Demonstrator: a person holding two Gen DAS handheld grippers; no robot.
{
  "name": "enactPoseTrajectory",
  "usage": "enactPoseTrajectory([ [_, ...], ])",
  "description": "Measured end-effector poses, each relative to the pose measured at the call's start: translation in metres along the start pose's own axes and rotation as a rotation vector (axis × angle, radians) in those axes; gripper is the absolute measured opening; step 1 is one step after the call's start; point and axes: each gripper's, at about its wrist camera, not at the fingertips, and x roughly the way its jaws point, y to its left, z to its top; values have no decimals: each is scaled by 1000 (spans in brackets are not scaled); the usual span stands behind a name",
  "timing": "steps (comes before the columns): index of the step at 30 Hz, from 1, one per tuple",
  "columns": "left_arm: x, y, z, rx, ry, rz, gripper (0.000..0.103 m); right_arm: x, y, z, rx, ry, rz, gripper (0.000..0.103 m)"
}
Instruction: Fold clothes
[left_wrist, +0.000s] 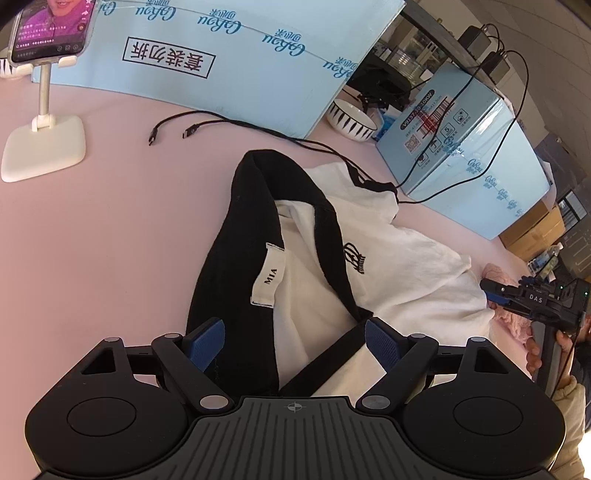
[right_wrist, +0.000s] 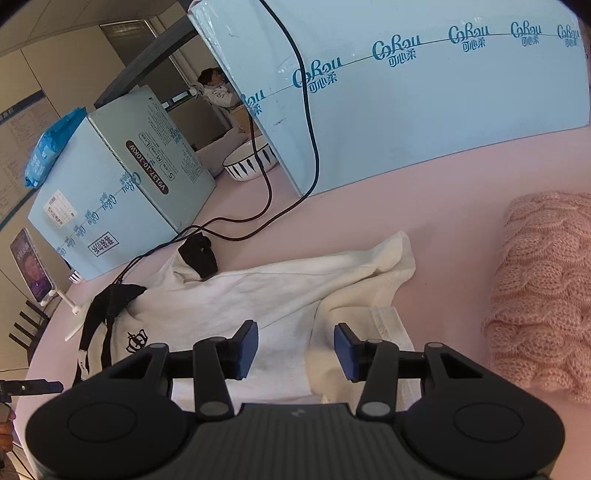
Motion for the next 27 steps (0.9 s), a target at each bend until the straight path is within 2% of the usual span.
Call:
enactPoseTrajectory([
  [3, 1, -1, -2, -3, 20, -15, 86, 12, -1, -4, -3, 103, 47, 52],
  [7, 4, -5, -5, -2, 38, -10, 86, 18, 7, -8, -29, 152, 83, 52],
  [9, 5, -7, -6, -16, 66, -18, 86, 17, 16, -9, -68, 204, 109, 52],
  [13, 4, -13, -11, -8, 98, -47, 86, 13, 30, -15, -163, 258, 90, 54],
  [15, 2, -17, -12, 9, 98, -46, 86, 16, 25, -16, -139, 241, 98, 53],
  [17, 1, -20, -12, 17, 95, -46, 86, 16, 23, -17, -119, 205, 79, 47],
  [19, 1, -21, -11, 10, 91, -49, 86, 13, 21, -19, -102, 153, 37, 5],
  [23, 4, -23, -12, 7, 102, -58, 86, -10, 27, -32, -127, 92, -23, 4],
  [25, 7, -24, -11, 6, 122, -64, 86, -31, 29, -41, -73, 71, -18, 4],
  [27, 10, -25, -9, 1, 138, -74, 86, -47, 33, -50, -71, 52, -44, 4],
])
